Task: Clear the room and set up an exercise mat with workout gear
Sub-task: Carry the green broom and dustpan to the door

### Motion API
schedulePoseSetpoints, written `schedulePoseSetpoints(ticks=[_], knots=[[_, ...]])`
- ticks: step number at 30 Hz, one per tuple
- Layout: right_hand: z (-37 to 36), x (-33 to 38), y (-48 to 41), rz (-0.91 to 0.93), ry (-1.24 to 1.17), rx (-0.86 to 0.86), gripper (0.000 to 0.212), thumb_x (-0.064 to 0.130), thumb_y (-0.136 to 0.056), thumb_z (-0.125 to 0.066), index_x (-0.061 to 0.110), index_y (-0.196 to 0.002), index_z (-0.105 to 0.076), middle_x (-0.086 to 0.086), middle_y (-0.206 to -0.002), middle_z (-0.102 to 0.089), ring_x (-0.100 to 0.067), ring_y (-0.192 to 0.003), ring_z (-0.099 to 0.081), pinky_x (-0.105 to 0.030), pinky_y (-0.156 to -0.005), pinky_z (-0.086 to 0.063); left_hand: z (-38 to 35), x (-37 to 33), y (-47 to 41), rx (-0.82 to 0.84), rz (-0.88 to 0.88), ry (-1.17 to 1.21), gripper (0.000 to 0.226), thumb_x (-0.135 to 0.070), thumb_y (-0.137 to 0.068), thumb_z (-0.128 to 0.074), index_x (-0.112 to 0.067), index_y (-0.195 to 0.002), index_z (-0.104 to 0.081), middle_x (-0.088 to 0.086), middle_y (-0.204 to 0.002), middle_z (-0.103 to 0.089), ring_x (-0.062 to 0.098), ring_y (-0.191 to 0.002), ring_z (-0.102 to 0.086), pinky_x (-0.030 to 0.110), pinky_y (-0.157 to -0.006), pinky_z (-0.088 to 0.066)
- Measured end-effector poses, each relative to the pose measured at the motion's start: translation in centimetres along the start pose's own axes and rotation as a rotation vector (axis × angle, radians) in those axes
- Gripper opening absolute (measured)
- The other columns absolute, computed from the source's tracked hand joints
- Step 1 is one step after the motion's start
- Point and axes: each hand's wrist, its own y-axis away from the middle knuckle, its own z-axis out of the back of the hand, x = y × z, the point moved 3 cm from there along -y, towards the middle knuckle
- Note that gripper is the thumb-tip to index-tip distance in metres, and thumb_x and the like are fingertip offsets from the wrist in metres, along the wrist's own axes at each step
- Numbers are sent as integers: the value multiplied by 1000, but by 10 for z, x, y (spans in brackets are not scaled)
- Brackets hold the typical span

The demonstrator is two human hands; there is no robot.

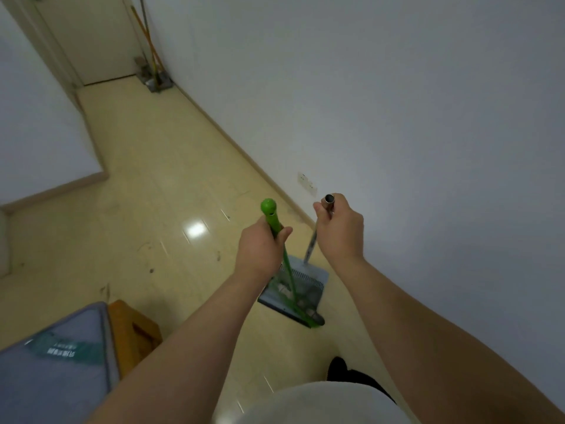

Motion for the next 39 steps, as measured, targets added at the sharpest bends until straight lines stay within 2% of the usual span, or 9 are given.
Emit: schedulePoseSetpoints(ticks=[3, 6, 9, 11, 14, 19, 24, 31, 39], knots=[[-20, 9, -14, 23, 3, 21, 21, 30, -102, -57, 10, -106, -61, -1, -80, -64, -20, -71, -61, -29, -63, -47, 13, 9, -13, -99, 35, -65, 32, -45, -95, -62, -16, -84, -54, -4, -72, -59, 12, -65, -55, 29, -59, -41], [-45, 17, -36, 44, -13, 63, 22, 30, -102, -57, 10, -106, -62, -2, -80, -65, -22, -72, -62, -32, -64, -51, 24, 25, -37, -129, 89, -12, 31, -43, -96, -61, -18, -80, -50, -1, -71, -58, 16, -63, -60, 33, -57, -47], [-72, 24, -65, 71, -37, 101, 20, 29, -101, -58, 10, -105, -63, -1, -80, -65, -20, -71, -62, -31, -64, -52, 33, 37, -67, -149, 106, -54, 32, -42, -97, -58, -15, -83, -51, -3, -71, -55, 14, -62, -54, 25, -50, -36], [-93, 26, -90, 88, -51, 134, 19, 29, -101, -58, 11, -102, -63, 1, -79, -65, -16, -69, -62, -29, -61, -50, 40, 39, -95, -142, 111, -75, 32, -43, -98, -57, -14, -86, -54, -3, -72, -56, 11, -62, -53, 23, -50, -35], [-120, 33, -122, 99, -68, 190, 19, 32, -101, -59, 14, -96, -61, 11, -71, -56, -3, -61, -51, -22, -56, -38, 53, 42, -133, -104, 120, -87, 28, -44, -98, -56, -17, -91, -55, -2, -76, -60, 12, -67, -59, 30, -57, -49], [-169, 53, -186, 114, -91, 292, 19, 34, -100, -59, 16, -102, -63, 10, -76, -61, -10, -66, -56, -24, -60, -41, 81, 53, -203, -123, 157, -58, 23, -41, -99, -56, -18, -99, -57, -2, -83, -65, 14, -75, -66, 37, -70, -56], [-222, 92, -232, 205, -83, 379, 22, 37, -100, -60, 15, -100, -62, 5, -75, -63, -12, -65, -60, -27, -58, -46, 108, 66, -267, -182, 183, -17, 18, -38, -100, -55, -21, -103, -59, -1, -85, -67, 17, -77, -67, 42, -75, -58], [-318, 165, -276, 278, -88, 429, 22, 39, -100, -58, 18, -91, -58, 10, -66, -55, -2, -55, -49, -15, -48, -31, 162, 122, -353, -158, 167, -3, 16, -38, -100, -56, -22, -103, -59, -4, -84, -66, 16, -77, -66, 42, -77, -57], [-449, 253, -312, 269, -57, 376, 21, 38, -99, -59, 17, -98, -61, 5, -74, -62, -13, -64, -61, -30, -61, -52, 250, 196, -451, -70, 29, -8, 15, -36, -100, -55, -21, -98, -57, -3, -78, -65, 17, -73, -63, 43, -74, -54]])
